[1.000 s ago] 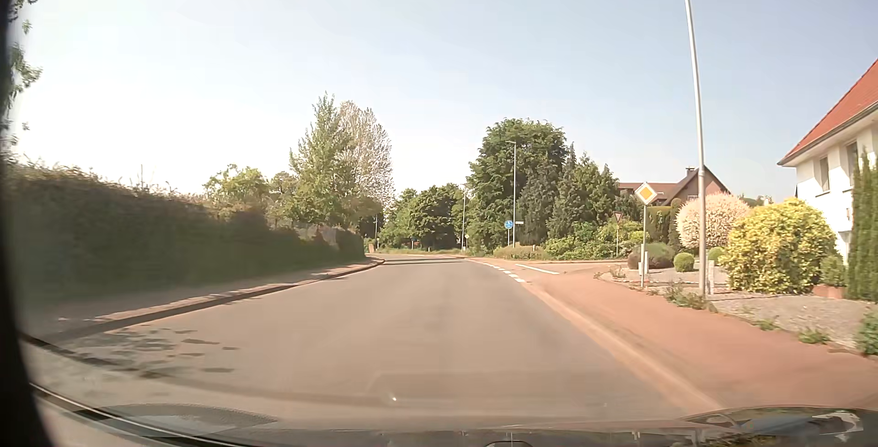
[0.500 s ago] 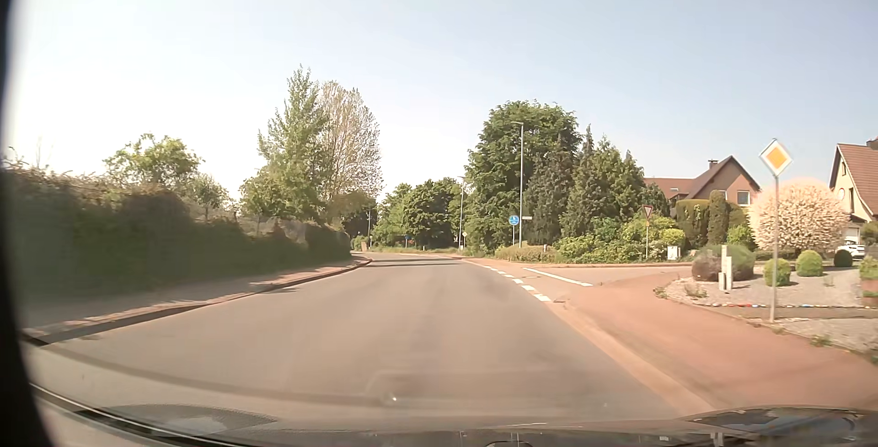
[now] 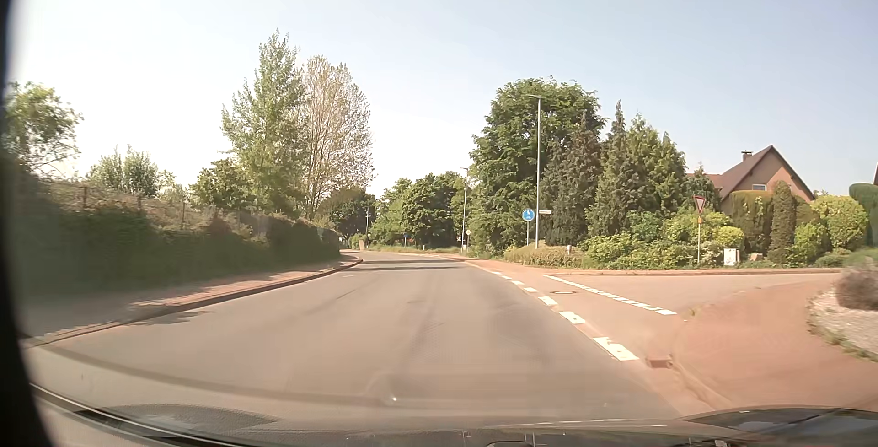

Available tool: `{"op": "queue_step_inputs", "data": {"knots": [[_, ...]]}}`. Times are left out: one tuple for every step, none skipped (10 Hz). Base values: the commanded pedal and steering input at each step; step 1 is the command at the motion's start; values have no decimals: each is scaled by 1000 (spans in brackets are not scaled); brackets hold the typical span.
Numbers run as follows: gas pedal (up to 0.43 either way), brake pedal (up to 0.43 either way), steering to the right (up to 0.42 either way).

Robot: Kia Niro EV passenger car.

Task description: Follow the waypoints while adhering to traffic rules and regulations

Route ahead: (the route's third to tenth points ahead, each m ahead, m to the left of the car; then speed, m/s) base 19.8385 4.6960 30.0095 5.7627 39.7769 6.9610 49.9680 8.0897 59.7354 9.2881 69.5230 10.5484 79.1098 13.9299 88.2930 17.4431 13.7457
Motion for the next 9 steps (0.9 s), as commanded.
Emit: {"op": "queue_step_inputs", "data": {"knots": [[150, 0, -9], [150, 0, -10], [150, 0, -10], [150, 0, -10], [157, 0, -11], [157, 0, -11], [157, 0, -12], [157, 0, -12], [157, 0, -12]]}}
